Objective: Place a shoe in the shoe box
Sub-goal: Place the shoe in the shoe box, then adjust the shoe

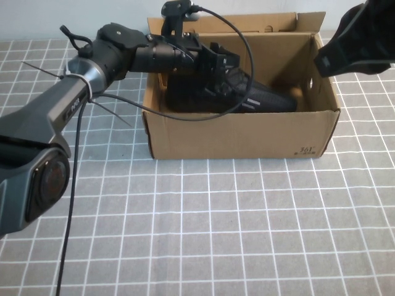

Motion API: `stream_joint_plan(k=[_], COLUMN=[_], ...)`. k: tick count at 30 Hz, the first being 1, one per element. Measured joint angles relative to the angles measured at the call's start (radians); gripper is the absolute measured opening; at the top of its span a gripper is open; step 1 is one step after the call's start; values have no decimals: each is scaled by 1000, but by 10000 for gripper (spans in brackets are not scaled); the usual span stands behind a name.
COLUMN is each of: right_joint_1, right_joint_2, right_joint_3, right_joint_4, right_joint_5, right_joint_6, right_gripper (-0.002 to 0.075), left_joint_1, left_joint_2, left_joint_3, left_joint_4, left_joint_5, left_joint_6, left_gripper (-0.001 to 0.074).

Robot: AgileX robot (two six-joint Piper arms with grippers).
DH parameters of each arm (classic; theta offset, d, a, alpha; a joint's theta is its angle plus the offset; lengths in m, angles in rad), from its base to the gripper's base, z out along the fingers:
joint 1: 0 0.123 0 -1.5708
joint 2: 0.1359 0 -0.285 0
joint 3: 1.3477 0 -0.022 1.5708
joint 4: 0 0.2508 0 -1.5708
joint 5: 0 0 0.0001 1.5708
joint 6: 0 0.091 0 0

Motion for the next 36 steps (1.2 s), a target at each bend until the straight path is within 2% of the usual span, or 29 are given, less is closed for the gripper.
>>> stream_joint_plan(k=[2, 3, 7, 11, 18, 21, 27, 34, 36], right_joint_1=[0, 0, 0, 0, 0, 0, 0, 0, 0], right_joint_2=[0, 0, 5, 43, 180, 255, 387, 492, 514], right_joint_3=[0, 0, 0, 0, -28, -79, -161, -180, -180], right_joint_4=[0, -2, -11, -37, -88, -71, -141, -237, -243], right_joint_5=[0, 0, 0, 0, -20, -35, -38, -68, -90], right_joint_6=[0, 0, 4, 53, 150, 150, 20, -122, -143], right_gripper=[-16, -16, -16, -16, -3, 70, 316, 412, 467], left_joint_1=[4, 6, 16, 29, 31, 31, 31, 45, 50], left_joint_2=[0, -2, -28, -104, -272, -334, -408, -415, -415], left_joint_3=[0, 0, 0, 0, 0, 0, -2, -2, -2], left_joint_4=[0, 0, 43, 161, 438, 541, 677, 712, 712], left_joint_5=[25, 39, 87, 141, 250, 280, 390, 469, 471], left_joint_6=[-18, -33, -105, -172, -311, -342, -363, -391, -391], left_gripper=[447, 481, 513, 462, 293, 233, 176, 167, 166])
